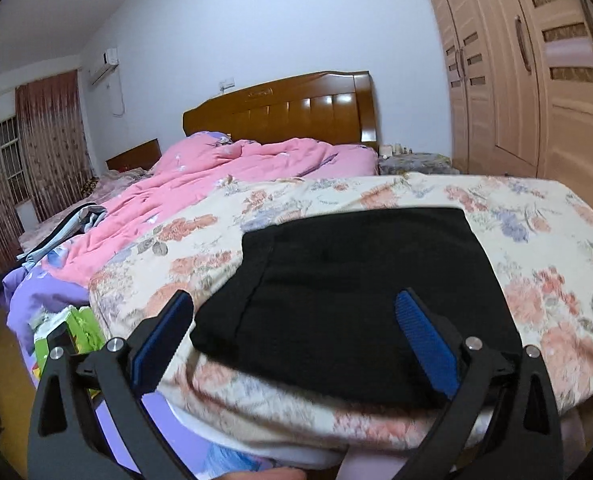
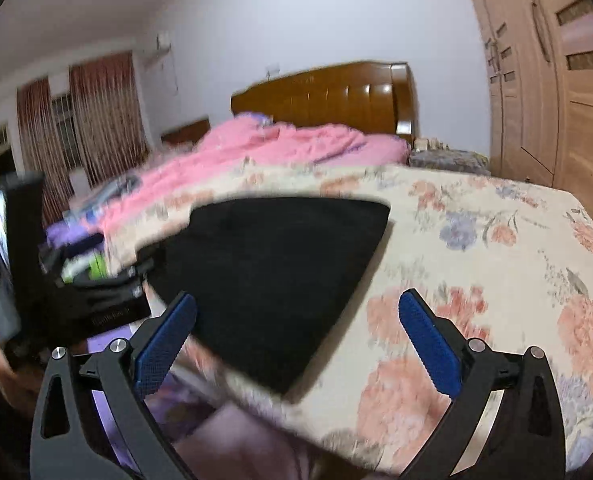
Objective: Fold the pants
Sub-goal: 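Release the folded pants and pull both grippers back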
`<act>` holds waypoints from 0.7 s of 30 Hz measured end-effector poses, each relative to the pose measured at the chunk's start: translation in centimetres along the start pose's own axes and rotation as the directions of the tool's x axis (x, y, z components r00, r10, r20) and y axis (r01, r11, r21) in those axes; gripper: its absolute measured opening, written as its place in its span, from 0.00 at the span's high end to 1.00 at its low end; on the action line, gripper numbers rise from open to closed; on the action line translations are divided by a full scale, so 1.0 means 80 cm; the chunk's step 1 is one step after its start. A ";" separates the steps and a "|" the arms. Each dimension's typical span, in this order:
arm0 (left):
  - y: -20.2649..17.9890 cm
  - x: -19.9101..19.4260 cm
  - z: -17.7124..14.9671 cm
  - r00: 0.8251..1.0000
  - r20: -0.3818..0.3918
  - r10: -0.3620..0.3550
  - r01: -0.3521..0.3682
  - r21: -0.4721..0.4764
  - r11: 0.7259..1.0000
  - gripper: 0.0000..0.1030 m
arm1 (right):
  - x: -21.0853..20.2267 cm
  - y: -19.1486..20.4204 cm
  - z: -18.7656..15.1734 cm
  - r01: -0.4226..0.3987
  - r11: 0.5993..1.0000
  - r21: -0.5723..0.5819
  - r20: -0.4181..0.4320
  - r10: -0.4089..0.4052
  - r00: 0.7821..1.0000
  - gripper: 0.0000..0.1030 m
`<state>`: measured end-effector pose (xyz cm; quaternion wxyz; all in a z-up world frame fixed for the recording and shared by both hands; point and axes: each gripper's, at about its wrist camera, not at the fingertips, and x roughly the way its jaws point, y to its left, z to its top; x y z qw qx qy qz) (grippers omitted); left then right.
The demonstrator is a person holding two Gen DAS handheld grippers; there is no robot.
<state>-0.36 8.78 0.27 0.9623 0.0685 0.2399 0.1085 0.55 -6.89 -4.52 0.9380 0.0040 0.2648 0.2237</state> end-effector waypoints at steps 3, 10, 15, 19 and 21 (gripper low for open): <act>-0.006 -0.001 -0.019 0.999 -0.039 -0.028 0.028 -0.006 1.000 0.02 | 0.006 0.000 -0.016 0.002 1.000 0.001 -0.060 -0.002 0.998 0.04; -0.020 0.005 -0.061 0.986 -0.132 -0.104 0.103 -0.011 0.995 0.02 | 0.019 -0.003 -0.029 0.038 0.999 0.024 -0.119 -0.035 0.992 0.04; -0.013 0.000 -0.066 0.989 -0.114 -0.090 0.087 -0.031 0.996 0.02 | 0.027 0.006 -0.035 0.032 0.999 -0.009 -0.143 -0.033 0.989 0.04; -0.007 0.001 -0.067 0.990 -0.117 -0.084 0.078 -0.052 0.996 0.02 | 0.027 0.007 -0.034 0.030 0.999 -0.015 -0.146 -0.032 0.989 0.04; -0.005 0.003 -0.068 0.989 -0.124 -0.081 0.074 -0.057 0.996 0.02 | 0.027 0.006 -0.035 0.029 1.000 -0.012 -0.146 -0.031 0.989 0.04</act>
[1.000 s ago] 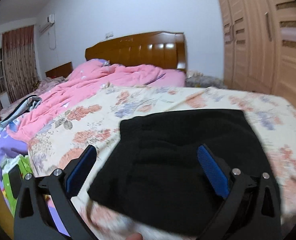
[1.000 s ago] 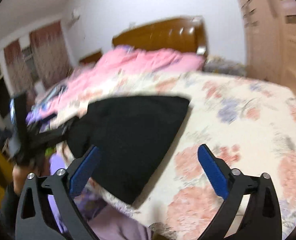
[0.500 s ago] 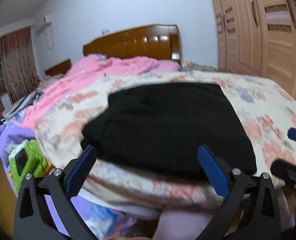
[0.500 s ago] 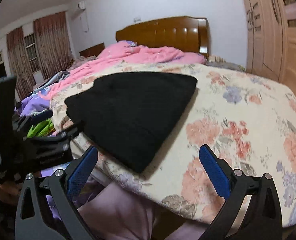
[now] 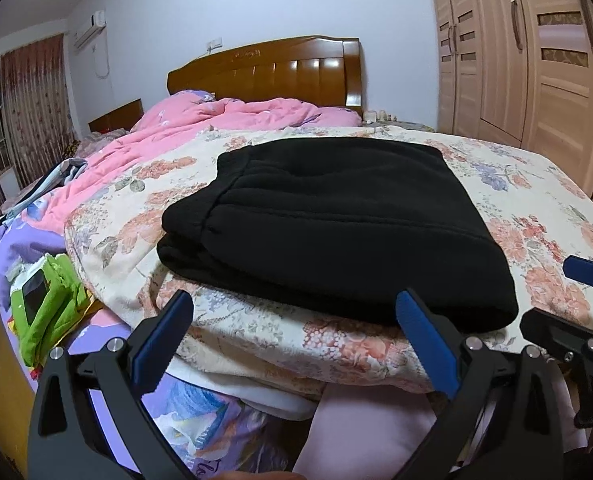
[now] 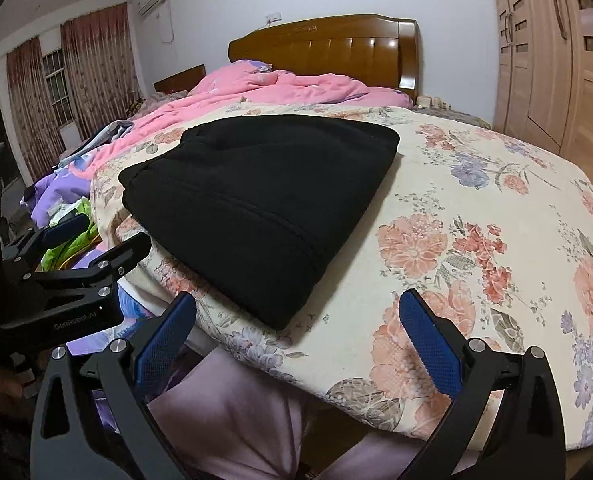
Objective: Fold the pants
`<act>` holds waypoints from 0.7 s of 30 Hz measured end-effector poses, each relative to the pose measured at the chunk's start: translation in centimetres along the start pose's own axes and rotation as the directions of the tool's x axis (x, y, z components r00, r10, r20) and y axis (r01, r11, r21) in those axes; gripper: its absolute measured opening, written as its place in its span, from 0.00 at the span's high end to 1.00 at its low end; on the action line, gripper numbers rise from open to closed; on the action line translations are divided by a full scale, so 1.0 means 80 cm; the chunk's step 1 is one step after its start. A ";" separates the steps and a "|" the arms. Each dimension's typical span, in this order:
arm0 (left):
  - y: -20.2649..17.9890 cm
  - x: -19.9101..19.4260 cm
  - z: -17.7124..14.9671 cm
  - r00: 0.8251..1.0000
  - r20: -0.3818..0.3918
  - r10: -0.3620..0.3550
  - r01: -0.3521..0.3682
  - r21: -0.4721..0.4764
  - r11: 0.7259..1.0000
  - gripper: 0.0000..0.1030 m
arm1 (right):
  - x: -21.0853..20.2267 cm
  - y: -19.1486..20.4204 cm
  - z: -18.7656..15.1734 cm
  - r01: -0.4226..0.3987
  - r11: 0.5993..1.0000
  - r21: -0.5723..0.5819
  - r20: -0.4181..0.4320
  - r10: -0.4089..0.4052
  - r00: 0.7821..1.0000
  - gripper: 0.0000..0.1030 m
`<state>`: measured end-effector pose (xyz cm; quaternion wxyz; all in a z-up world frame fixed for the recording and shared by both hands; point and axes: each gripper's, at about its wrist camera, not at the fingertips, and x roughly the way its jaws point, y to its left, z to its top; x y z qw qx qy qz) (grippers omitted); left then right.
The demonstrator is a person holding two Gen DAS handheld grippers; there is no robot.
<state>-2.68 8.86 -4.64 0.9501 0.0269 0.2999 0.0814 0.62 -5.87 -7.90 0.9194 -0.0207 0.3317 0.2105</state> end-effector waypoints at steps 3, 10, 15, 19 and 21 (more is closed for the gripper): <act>0.000 0.000 0.000 1.000 -0.003 0.005 -0.005 -0.004 1.000 0.02 | 0.000 0.000 0.000 -0.001 1.000 0.003 -0.002 0.001 1.000 0.04; 0.001 0.001 0.000 1.000 -0.008 0.007 -0.007 -0.010 1.000 0.02 | 0.001 -0.001 -0.001 -0.003 1.000 -0.004 -0.005 0.003 1.000 0.04; 0.001 0.001 0.000 1.000 -0.009 0.006 -0.006 -0.013 1.000 0.02 | 0.001 0.000 -0.001 -0.003 1.000 -0.003 -0.005 0.003 1.000 0.04; 0.002 0.001 0.000 1.000 -0.009 0.006 -0.006 -0.014 1.000 0.02 | 0.001 0.000 -0.001 -0.004 1.000 -0.004 -0.005 0.004 1.000 0.04; 0.002 0.001 0.000 1.000 -0.009 0.006 -0.006 -0.014 1.000 0.02 | 0.001 0.000 -0.001 -0.003 1.000 -0.003 -0.005 0.003 1.000 0.04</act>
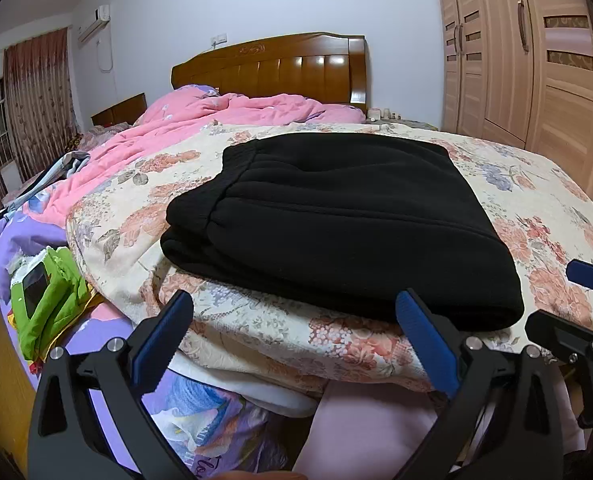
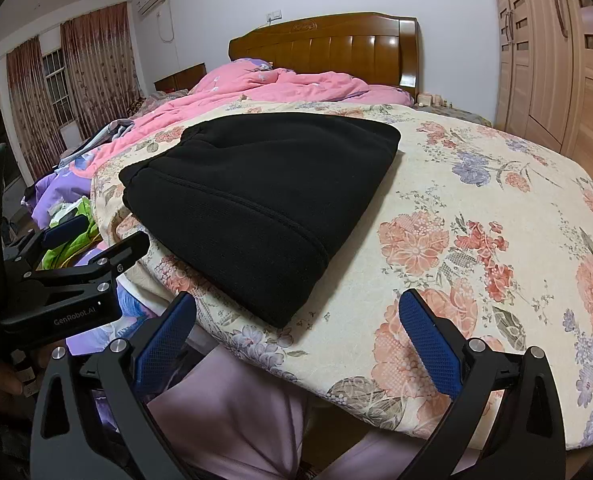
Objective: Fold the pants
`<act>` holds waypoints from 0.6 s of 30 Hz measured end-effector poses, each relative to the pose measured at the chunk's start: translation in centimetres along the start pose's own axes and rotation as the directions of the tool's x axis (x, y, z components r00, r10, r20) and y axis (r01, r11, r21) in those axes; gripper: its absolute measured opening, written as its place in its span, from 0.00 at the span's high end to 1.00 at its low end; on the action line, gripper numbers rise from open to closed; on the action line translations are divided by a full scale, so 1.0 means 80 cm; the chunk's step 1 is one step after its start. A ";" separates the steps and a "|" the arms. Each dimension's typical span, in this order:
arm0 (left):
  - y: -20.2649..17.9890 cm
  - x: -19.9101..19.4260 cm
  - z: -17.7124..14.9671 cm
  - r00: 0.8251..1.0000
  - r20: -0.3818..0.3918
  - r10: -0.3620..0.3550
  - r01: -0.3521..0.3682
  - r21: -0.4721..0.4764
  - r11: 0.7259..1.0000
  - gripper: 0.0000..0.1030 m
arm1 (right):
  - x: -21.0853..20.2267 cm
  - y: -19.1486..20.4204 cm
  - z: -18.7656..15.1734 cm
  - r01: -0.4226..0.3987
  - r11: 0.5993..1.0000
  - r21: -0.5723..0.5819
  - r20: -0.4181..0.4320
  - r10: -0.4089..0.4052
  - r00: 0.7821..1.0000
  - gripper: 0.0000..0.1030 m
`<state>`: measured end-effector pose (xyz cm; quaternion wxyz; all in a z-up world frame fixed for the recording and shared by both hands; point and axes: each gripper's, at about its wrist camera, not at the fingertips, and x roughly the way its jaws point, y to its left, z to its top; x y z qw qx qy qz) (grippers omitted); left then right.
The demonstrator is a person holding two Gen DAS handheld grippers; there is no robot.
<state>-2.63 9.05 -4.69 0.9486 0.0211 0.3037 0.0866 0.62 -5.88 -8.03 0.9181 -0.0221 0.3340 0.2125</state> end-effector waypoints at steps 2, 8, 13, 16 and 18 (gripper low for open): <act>0.001 0.000 0.000 1.000 0.000 -0.001 0.001 0.000 1.000 0.02 | 0.000 0.000 0.000 0.000 1.000 0.000 0.000 0.000 1.000 0.04; 0.001 0.000 -0.001 1.000 -0.001 0.002 -0.002 -0.006 1.000 0.02 | 0.000 0.000 0.000 0.000 1.000 0.000 0.000 0.000 1.000 0.04; 0.001 0.000 -0.002 1.000 -0.002 0.002 -0.002 -0.008 1.000 0.02 | 0.000 0.000 0.000 0.000 1.000 0.000 0.001 0.000 1.000 0.04; 0.002 0.001 -0.001 1.000 -0.002 0.003 -0.003 -0.008 1.000 0.02 | 0.000 0.000 0.000 0.000 1.000 0.001 0.000 0.000 1.000 0.04; 0.001 0.000 -0.002 1.000 -0.003 0.004 -0.004 -0.009 1.000 0.02 | 0.000 0.000 0.000 0.000 1.000 0.000 0.000 0.000 1.000 0.04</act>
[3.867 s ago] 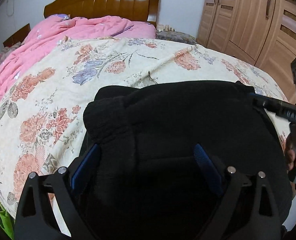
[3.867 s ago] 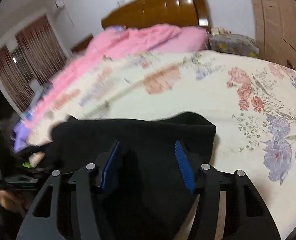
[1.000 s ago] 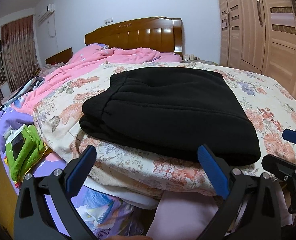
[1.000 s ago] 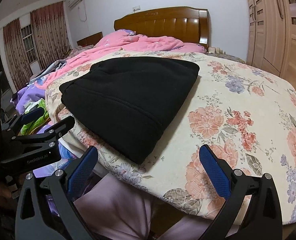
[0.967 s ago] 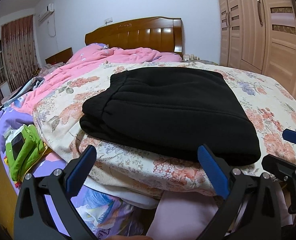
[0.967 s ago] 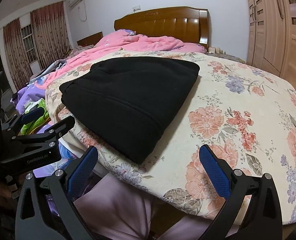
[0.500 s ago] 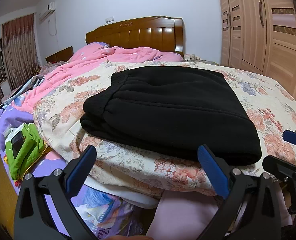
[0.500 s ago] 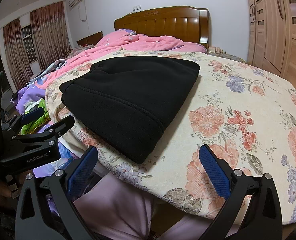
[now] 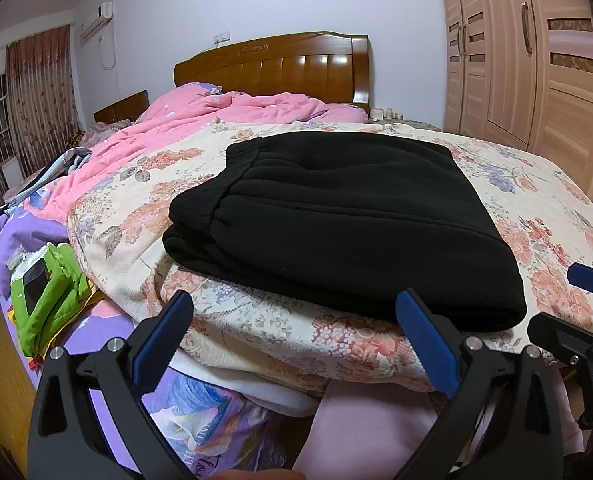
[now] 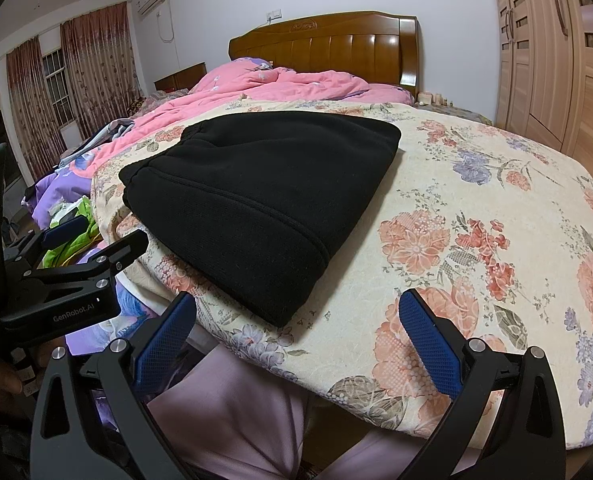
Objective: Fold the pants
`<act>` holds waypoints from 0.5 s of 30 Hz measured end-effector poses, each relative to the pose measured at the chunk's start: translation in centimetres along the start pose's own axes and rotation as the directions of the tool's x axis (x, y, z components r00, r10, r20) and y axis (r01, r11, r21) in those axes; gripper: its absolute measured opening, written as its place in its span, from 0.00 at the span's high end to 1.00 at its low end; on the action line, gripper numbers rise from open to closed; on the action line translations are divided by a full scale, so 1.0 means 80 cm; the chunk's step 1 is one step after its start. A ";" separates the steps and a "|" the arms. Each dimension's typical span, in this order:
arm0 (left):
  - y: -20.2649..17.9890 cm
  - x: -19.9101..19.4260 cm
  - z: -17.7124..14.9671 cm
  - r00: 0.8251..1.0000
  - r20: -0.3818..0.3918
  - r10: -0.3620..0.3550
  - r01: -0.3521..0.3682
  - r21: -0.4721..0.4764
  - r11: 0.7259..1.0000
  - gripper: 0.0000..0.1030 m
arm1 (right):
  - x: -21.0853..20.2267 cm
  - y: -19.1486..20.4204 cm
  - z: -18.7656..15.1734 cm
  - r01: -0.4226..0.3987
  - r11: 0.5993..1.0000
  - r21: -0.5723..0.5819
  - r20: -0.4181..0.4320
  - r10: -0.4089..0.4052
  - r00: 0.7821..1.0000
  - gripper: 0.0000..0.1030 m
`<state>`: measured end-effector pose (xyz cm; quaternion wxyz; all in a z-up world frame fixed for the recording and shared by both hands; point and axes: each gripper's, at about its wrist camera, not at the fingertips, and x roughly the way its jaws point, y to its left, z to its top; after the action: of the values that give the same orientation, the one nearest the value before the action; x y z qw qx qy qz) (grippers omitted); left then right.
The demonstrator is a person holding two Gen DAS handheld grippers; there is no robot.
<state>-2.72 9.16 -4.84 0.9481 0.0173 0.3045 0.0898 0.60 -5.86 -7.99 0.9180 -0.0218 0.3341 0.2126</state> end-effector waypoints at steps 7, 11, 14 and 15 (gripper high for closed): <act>0.000 0.000 0.000 1.000 0.000 0.000 0.000 -0.001 1.000 0.02 | -0.001 0.000 0.000 0.000 1.000 0.001 0.000 0.000 1.000 0.04; 0.000 0.000 0.000 1.000 0.000 0.000 0.000 -0.001 1.000 0.02 | 0.000 0.000 0.000 -0.001 1.000 0.000 0.000 0.001 1.000 0.04; 0.001 0.000 0.000 1.000 0.000 0.000 0.000 0.000 1.000 0.02 | 0.000 0.000 -0.001 -0.002 1.000 0.001 -0.003 0.002 1.000 0.04; 0.001 0.000 0.000 1.000 0.000 -0.001 0.001 -0.001 1.000 0.02 | 0.000 0.000 0.000 -0.001 1.000 0.001 -0.001 0.001 1.000 0.04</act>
<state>-2.71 9.21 -4.83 0.9481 0.0166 0.3046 0.0894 0.55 -5.87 -7.99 0.9177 -0.0211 0.3348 0.2128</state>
